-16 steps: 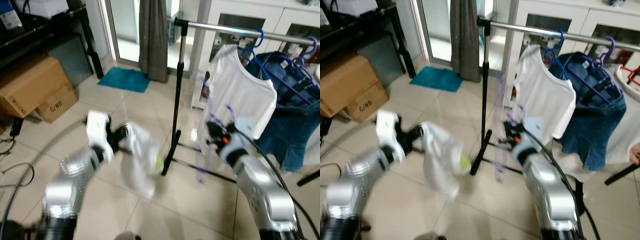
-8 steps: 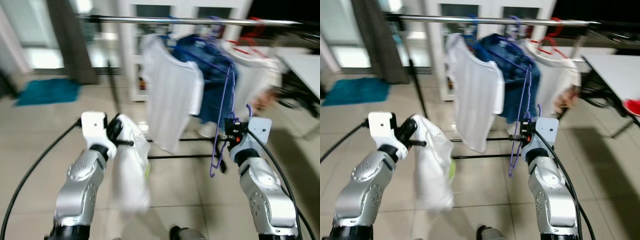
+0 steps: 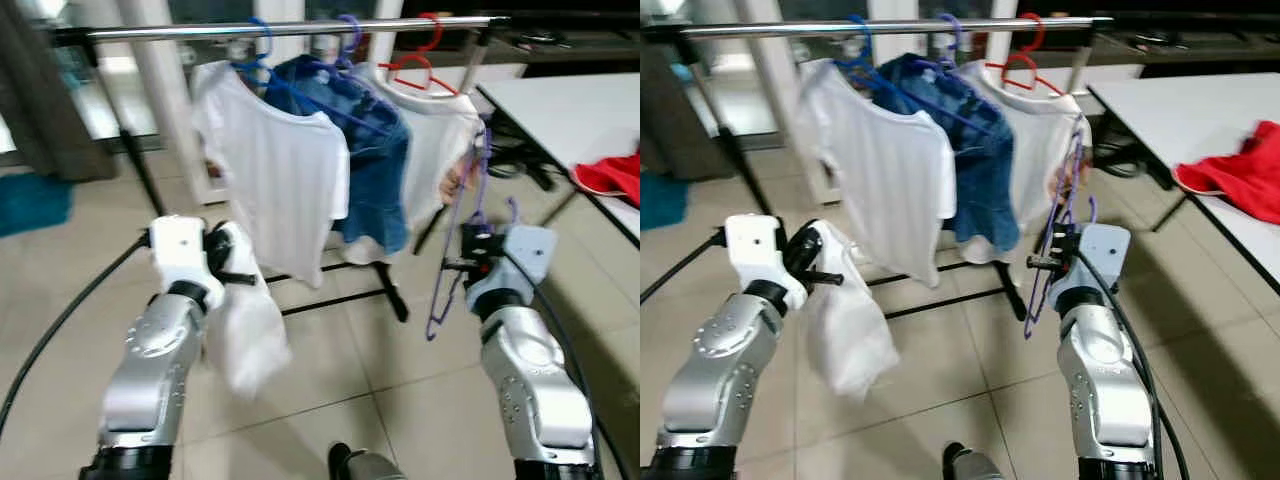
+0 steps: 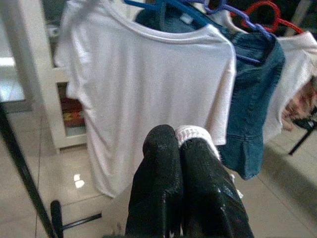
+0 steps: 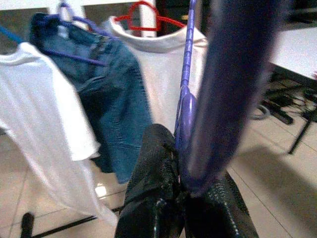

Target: Hang hanger

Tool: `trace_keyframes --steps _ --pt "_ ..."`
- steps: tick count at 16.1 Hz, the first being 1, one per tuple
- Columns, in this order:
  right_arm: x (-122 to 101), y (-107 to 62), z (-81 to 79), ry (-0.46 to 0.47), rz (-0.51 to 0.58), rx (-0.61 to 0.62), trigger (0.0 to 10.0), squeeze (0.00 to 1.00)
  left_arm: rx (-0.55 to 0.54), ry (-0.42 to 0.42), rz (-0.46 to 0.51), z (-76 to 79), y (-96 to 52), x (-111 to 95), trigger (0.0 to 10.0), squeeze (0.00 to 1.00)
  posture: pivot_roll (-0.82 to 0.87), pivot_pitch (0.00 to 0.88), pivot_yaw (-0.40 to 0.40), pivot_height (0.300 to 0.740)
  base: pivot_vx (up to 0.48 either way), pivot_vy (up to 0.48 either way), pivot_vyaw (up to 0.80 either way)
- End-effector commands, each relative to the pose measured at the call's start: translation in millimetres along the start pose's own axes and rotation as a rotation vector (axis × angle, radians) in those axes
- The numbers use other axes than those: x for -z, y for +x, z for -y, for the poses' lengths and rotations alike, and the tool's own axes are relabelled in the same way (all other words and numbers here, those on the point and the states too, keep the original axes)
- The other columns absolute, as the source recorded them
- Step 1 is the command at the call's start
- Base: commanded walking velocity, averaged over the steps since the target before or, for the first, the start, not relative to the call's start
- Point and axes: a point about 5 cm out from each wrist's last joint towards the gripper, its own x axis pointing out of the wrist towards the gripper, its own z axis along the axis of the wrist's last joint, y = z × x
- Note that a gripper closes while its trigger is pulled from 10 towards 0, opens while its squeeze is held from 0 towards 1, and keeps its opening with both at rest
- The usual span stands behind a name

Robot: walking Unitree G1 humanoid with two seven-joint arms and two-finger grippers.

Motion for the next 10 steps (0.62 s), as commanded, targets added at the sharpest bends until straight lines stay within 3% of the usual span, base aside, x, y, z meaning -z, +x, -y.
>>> trace_keyframes --steps 1,2,3,6,10 --pt "0 -2.1 1.9 0.005 -0.006 0.006 10.0 0.00 0.012 0.013 0.018 3.5 -0.6 -3 10.0 0.00 -0.04 0.045 -0.014 0.740 0.000 0.000 -0.80" --pt "1 -4.0 3.0 0.007 -0.013 0.012 10.0 0.00 0.062 0.009 0.002 7.4 0.0 -1 10.0 0.00 -0.05 0.038 -0.004 0.740 0.000 0.000 -0.80" --pt "5 0.3 -0.6 0.046 -0.042 0.001 10.0 0.00 0.075 0.065 -0.037 8.4 1.8 2 10.0 0.00 -0.03 0.044 -0.013 0.740 0.000 0.000 -0.80" --pt "10 0.1 -7.2 0.018 -0.076 -0.042 10.0 0.00 0.041 0.070 -0.046 -1.5 0.4 4 10.0 0.00 -0.05 0.041 -0.010 0.740 0.000 0.000 -0.80" --pt "12 -8.5 4.7 0.038 -0.090 -0.007 10.0 0.00 0.058 0.048 -0.061 3.7 3.0 5 10.0 0.00 -0.06 0.050 0.015 0.740 0.000 0.000 -0.80"
